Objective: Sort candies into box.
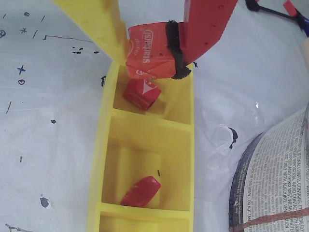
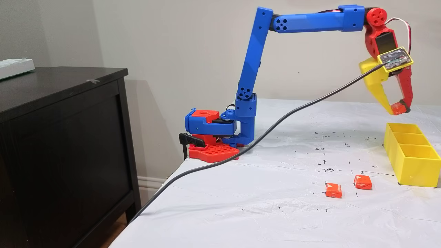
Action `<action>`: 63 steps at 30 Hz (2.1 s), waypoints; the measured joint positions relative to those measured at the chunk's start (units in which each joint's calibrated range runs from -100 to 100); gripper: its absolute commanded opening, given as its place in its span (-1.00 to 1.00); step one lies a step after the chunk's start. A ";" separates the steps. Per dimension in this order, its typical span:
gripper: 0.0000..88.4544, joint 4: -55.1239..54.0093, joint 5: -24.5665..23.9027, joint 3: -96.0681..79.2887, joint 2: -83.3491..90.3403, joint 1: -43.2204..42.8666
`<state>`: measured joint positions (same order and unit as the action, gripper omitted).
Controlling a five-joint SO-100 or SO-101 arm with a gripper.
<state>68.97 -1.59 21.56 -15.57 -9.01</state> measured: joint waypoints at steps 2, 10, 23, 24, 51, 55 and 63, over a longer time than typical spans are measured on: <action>-1.00 1.03 0.00 2.48 -1.86 0.00; -0.96 1.59 0.00 3.51 -2.54 0.00; -0.51 1.59 0.59 3.51 -2.54 -0.94; -0.51 1.59 0.59 3.51 -2.54 -0.94; -1.00 2.46 4.10 -8.81 6.94 3.90; -1.00 1.27 6.84 -18.14 14.38 7.96; -0.90 0.79 12.41 -24.04 19.46 17.25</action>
<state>69.76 10.82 -2.48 3.89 8.23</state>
